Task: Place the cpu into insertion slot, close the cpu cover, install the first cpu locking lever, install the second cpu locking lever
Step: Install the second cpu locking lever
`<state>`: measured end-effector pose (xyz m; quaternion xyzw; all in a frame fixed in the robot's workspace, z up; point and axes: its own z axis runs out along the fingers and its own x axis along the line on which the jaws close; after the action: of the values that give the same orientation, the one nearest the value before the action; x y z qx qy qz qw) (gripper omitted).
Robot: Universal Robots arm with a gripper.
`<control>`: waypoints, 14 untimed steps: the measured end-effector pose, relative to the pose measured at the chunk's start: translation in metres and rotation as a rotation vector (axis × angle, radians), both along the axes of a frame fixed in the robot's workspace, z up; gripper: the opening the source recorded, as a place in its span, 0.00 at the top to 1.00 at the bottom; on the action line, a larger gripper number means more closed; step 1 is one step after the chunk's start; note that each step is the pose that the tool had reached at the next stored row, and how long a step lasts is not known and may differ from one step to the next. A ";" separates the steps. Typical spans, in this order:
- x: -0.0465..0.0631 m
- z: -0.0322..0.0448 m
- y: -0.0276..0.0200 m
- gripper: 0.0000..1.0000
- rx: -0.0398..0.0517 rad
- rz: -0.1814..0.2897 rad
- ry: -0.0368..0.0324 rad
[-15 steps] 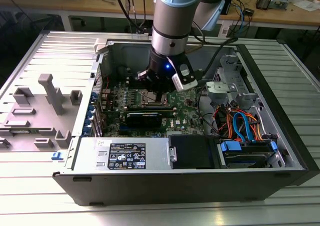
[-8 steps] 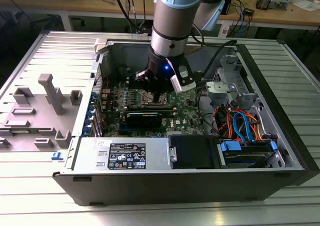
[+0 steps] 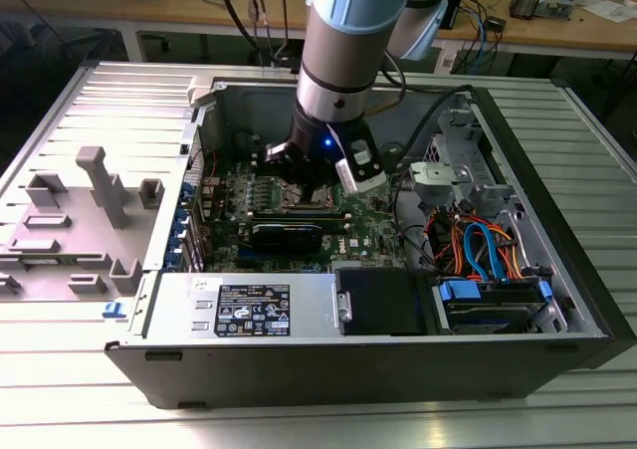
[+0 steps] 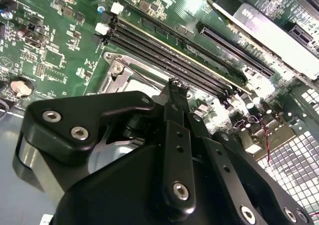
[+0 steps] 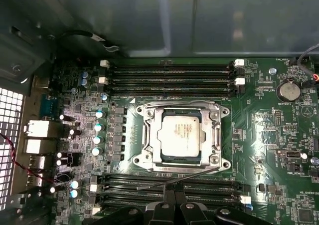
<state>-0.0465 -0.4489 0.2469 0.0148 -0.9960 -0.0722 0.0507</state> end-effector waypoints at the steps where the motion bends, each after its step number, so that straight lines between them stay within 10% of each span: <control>1: -0.001 -0.0007 -0.0001 0.89 0.0013 0.000 0.0003; 14: -0.015 -0.0174 -0.0002 0.89 0.0096 0.000 0.0036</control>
<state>-0.0611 -0.4491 0.2295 0.0149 -0.9955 -0.0770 0.0524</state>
